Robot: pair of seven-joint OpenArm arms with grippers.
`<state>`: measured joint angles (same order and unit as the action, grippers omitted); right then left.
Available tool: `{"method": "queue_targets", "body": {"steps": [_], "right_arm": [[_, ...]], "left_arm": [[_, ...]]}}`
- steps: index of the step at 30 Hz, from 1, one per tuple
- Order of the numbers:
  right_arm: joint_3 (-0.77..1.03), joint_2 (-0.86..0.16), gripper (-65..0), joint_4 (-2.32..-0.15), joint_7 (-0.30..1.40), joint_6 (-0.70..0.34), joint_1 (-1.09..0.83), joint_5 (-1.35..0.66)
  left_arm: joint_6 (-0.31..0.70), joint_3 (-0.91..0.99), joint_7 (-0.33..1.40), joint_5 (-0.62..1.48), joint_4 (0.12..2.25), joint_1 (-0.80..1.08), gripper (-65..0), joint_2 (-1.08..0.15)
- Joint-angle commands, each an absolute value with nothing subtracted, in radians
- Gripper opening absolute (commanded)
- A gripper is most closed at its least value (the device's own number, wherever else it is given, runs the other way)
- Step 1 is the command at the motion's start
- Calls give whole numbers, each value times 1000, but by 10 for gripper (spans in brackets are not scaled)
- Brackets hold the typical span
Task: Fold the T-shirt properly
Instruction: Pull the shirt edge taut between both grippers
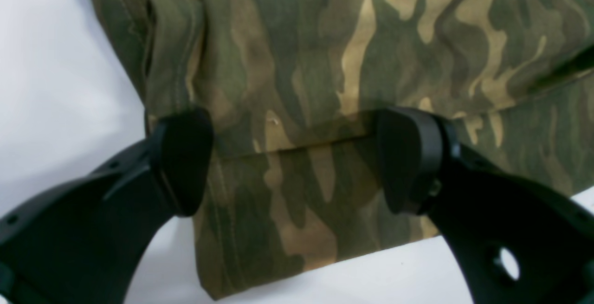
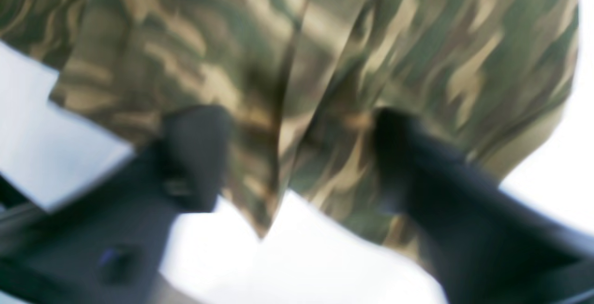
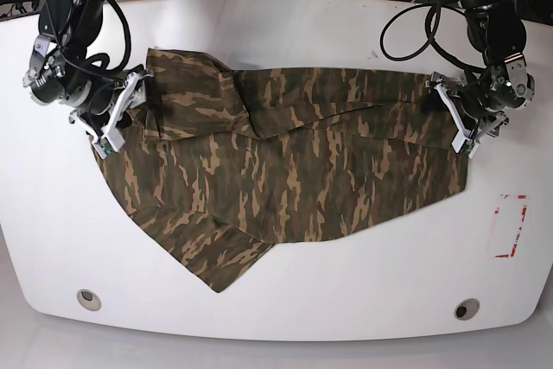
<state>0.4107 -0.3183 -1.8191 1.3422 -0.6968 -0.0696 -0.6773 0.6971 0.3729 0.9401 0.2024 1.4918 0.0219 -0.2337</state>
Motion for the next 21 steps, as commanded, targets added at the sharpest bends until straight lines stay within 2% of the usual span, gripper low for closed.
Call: {"method": "queue_targets", "body": {"steps": [1, 4, 10, 12, 15, 17, 19, 21], "right_arm": [[390, -323, -439, -1834, 1317, -698, -47, -651], [355, -323, -491, -1796, 1285, -698, -25, -596], [337, -326, -396, -1653, 1225, -698, 12, -564], [337, -331, -390, -1627, 1207, -698, 18, -568], [346, -337, -439, -1618, 1202, -698, 22, -565], [360, -340, -520, -1618, 1202, -698, 25, -565], [360, -346, -574, -1620, 1202, -698, 39, -565], [363, -349, -591, -1620, 1202, -698, 58, -565]], "left_arm": [[698, 375, 937, 200, 1503, 15, -128, -243], [698, 375, 935, 200, 1503, 15, -128, -243], [698, 383, 934, 202, 1501, 16, -128, -243], [698, 381, 934, 202, 1504, 16, -128, -243], [698, 383, 934, 202, 1501, 21, -128, -243], [698, 381, 934, 202, 1501, 28, -128, -243], [698, 381, 934, 202, 1503, 30, -128, -243], [698, 383, 934, 202, 1503, 38, -128, -245]]}}
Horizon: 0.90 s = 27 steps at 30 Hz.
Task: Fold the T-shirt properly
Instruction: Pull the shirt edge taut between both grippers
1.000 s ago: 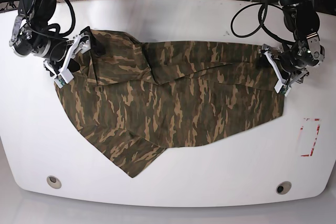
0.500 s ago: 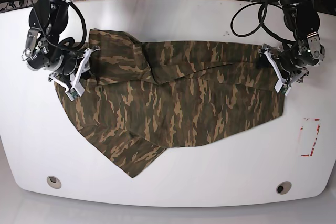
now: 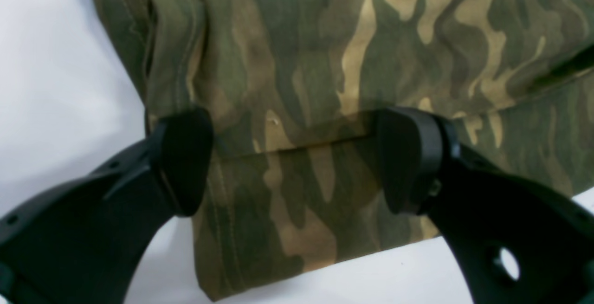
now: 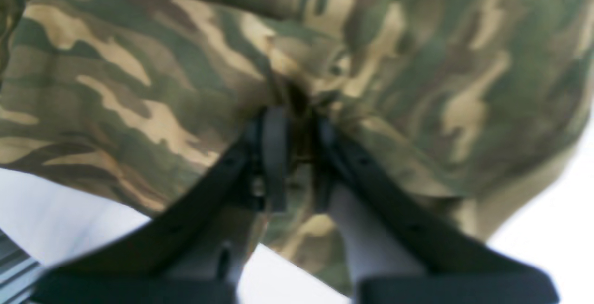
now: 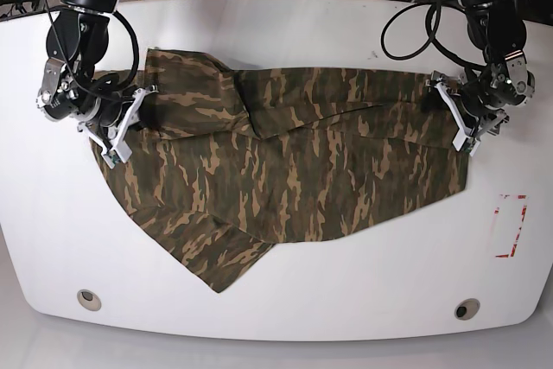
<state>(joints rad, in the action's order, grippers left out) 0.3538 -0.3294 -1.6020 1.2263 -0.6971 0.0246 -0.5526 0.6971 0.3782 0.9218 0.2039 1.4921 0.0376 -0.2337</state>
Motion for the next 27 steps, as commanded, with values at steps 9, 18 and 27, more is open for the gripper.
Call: {"method": "queue_targets", "body": {"steps": [9, 18, 27], "right_arm": [[384, -427, -530, -1532, 1167, -698, 130, -556], [463, -479, -477, -1518, 1164, -698, 143, -510], [610, -478, -205, -1652, 1199, -698, 30, -512]], "left_arm": [[698, 383, 934, 203, 1506, 73, -128, -246], [698, 404, 920, 206, 1509, 77, -128, -248], [698, 414, 921, 232, 1547, 71, -128, -248]]}}
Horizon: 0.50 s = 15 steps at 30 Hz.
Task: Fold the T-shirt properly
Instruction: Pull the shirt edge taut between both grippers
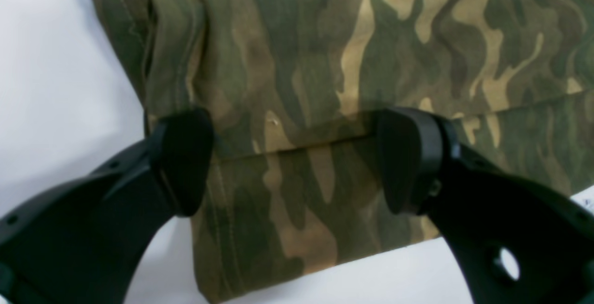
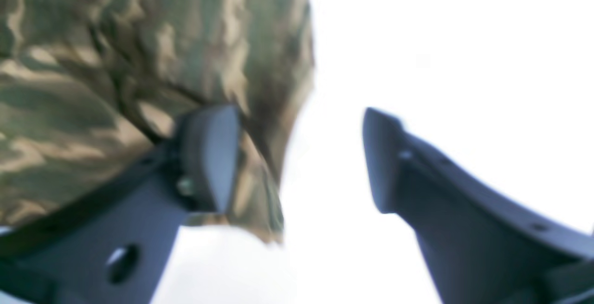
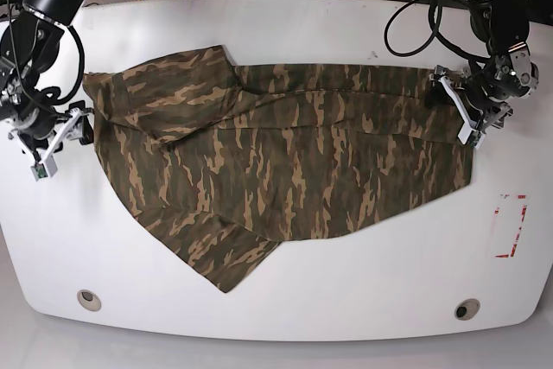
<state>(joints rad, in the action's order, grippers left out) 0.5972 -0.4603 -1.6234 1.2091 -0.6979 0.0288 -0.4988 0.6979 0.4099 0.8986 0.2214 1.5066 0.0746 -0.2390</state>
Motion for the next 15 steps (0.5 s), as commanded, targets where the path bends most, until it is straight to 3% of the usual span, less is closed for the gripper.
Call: {"method": "queue_targets", "body": {"steps": [1, 15], "right_arm": [[613, -476, -205, -1652, 1207, -698, 13, -513], [727, -410, -205, -1546, 1208, -698, -90, -602]], "left_arm": [[698, 415, 924, 249, 1567, 74, -128, -248], [698, 545, 1038, 384, 1747, 68, -121, -245]]}}
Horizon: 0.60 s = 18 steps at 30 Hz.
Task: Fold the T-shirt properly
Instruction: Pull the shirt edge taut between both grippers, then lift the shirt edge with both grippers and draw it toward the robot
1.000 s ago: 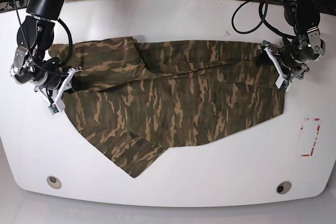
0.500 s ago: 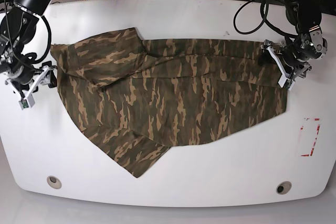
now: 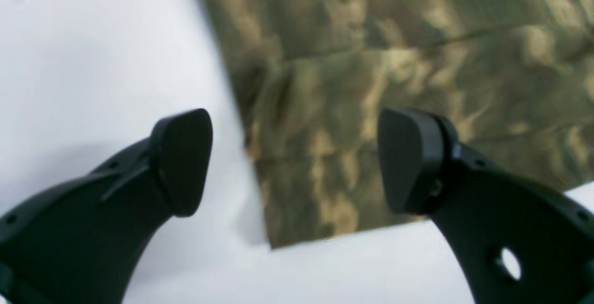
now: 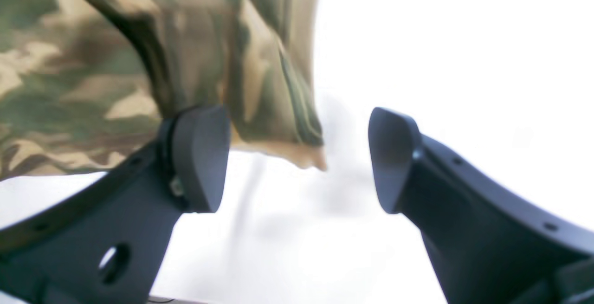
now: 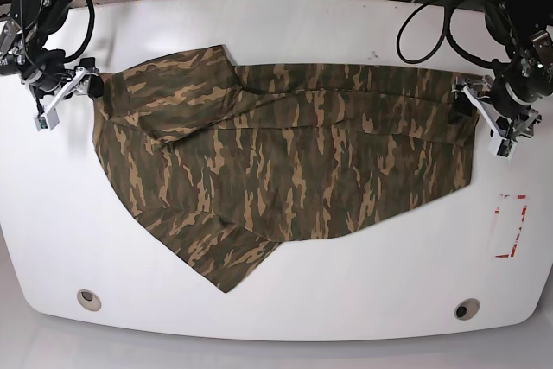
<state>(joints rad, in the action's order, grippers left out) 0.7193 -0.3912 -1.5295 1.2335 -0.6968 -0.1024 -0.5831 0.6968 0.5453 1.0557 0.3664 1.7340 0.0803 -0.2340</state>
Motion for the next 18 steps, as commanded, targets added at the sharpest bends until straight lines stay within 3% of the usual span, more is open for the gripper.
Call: {"method": "queue_targets", "body": {"steps": [1, 18], "right_arm": [[727, -401, -205, -1546, 1208, -698, -90, -601], [636, -367, -206, -1425, 1133, -698, -110, -599]], "left_arm": [[698, 547, 1036, 383, 1742, 68, -121, -246], [698, 541, 928, 320, 1520, 74, -121, -277]]}}
